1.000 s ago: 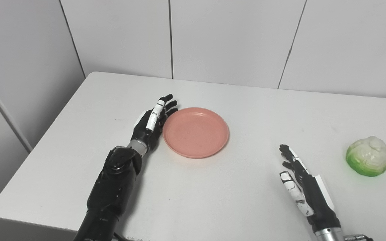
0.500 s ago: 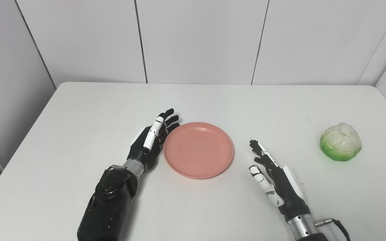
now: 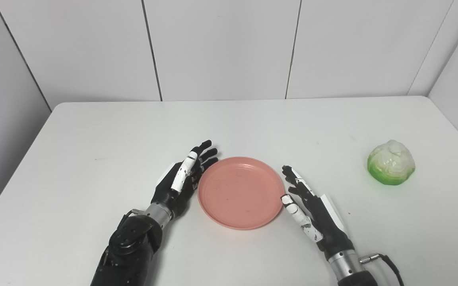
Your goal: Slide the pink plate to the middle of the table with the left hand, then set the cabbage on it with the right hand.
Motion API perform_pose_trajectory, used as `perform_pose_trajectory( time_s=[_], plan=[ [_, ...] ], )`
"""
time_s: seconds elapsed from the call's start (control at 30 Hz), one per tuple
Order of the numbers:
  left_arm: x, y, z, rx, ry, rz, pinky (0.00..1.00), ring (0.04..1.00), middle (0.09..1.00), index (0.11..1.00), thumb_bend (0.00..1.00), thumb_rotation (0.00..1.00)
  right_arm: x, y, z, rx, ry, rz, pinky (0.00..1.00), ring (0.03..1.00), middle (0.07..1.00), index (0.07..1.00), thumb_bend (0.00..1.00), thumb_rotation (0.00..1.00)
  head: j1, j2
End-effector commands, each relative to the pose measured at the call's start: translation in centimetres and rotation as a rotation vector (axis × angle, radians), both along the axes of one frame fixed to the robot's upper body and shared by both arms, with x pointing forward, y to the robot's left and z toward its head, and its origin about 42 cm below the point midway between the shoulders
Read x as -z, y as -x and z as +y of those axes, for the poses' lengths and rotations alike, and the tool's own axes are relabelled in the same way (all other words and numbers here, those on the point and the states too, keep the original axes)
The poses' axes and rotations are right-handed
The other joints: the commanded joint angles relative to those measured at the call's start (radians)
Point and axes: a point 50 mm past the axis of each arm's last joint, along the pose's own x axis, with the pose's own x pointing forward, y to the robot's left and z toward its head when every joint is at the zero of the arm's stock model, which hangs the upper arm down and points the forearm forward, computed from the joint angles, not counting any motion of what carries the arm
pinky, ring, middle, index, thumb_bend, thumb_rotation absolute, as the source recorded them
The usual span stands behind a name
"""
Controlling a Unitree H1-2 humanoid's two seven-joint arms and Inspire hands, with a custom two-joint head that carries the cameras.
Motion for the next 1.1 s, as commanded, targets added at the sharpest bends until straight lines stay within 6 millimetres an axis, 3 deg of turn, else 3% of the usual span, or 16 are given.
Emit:
perform_pose_trajectory(
  time_s=[0.0,0.43,0.67,0.8,0.83,1.07],
  plan=[
    [-0.2,-0.2,-0.2,0.026,-0.007,-0.003,0.94,0.932,0.941,0.932,0.41,1.0,-1.1,-0.1,0.4,0.018,-0.019,-0.041,0.89,0.928,0.935,0.936,0.3,1.0,-0.002,0.002],
    [0.6,0.0,0.6,-0.008,0.001,0.005,0.95,0.941,0.949,0.941,0.41,1.0,-4.2,-0.4,-1.0,0.097,-0.018,-0.134,0.85,0.922,0.923,0.926,0.39,1.0,-0.072,0.002],
    [1.3,0.0,1.5,-0.031,-0.006,-0.009,0.94,0.934,0.943,0.934,0.42,1.0,-5.9,-0.9,-1.8,0.129,-0.007,-0.201,0.84,0.896,0.9,0.902,0.39,1.0,-0.118,-0.005],
    [1.7,-0.1,1.8,-0.042,0.001,-0.015,0.93,0.929,0.941,0.935,0.43,1.0,-7.8,-1.3,-2.4,0.164,0.064,-0.244,0.81,0.874,0.887,0.889,0.52,1.0,-0.124,-0.007],
    [2.0,-0.1,2.0,-0.042,0.001,-0.015,0.93,0.925,0.938,0.931,0.43,1.0,-8.2,-1.5,-2.6,0.17,0.085,-0.261,0.78,0.867,0.882,0.885,0.56,1.0,-0.161,-0.018],
    [3.0,-0.2,2.6,-0.035,-0.014,-0.011,0.92,0.919,0.929,0.92,0.46,1.0,-10.8,-2.3,-3.3,0.234,0.193,-0.34,0.79,0.853,0.875,0.877,0.68,1.0,-0.215,-0.035]
  ],
)
